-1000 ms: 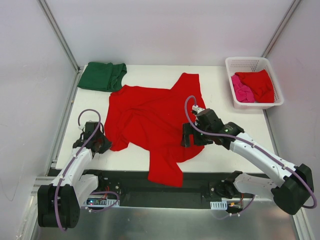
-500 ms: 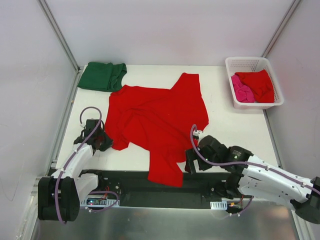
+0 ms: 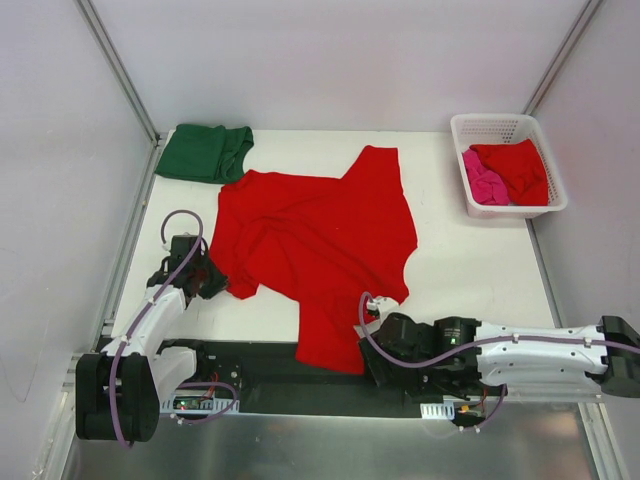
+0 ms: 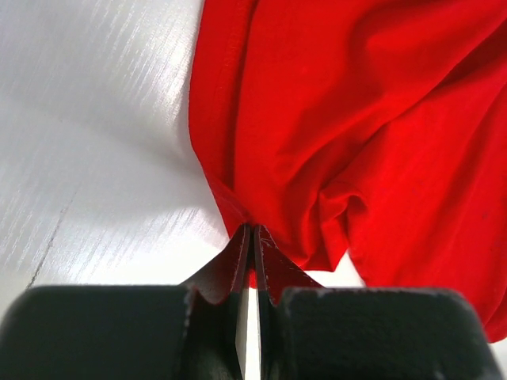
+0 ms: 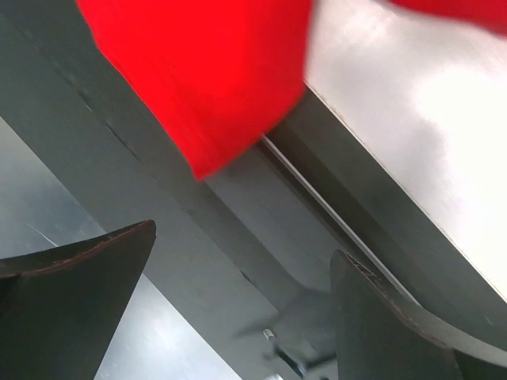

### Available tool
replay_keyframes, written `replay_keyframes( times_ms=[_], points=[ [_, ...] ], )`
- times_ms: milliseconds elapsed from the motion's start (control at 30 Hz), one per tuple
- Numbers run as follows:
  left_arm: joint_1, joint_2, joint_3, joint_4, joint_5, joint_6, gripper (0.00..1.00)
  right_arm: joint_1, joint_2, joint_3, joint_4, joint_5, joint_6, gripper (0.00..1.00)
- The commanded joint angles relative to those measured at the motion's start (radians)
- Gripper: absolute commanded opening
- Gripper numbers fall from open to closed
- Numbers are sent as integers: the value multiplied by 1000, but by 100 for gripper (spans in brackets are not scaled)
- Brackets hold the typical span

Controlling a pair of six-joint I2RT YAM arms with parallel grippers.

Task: Fold and stack the t-shirts
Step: Flatten the tshirt out

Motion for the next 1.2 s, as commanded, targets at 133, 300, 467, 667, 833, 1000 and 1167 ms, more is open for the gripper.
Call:
replay_keyframes(
  times_ms=[133,300,467,667,833,1000,1167],
  points=[
    [1,-19,24,17,34,23,0,26,170,63,272,42,115,96],
    [1,-22,23,28,44,37,0,77,285,123,290,118,236,95],
    [1,-39,20,35,51,52,0,129,348,157,240,191,356,86],
    [1,-52,21,37,64,75,0,208,408,207,107,279,477,85],
    [0,-52,23,42,68,78,0,247,425,249,-74,339,609,85],
    [1,-49,20,51,70,80,0,256,417,232,-98,352,640,84],
    [1,-48,18,55,70,78,0,255,435,200,-64,323,671,79]
  ],
)
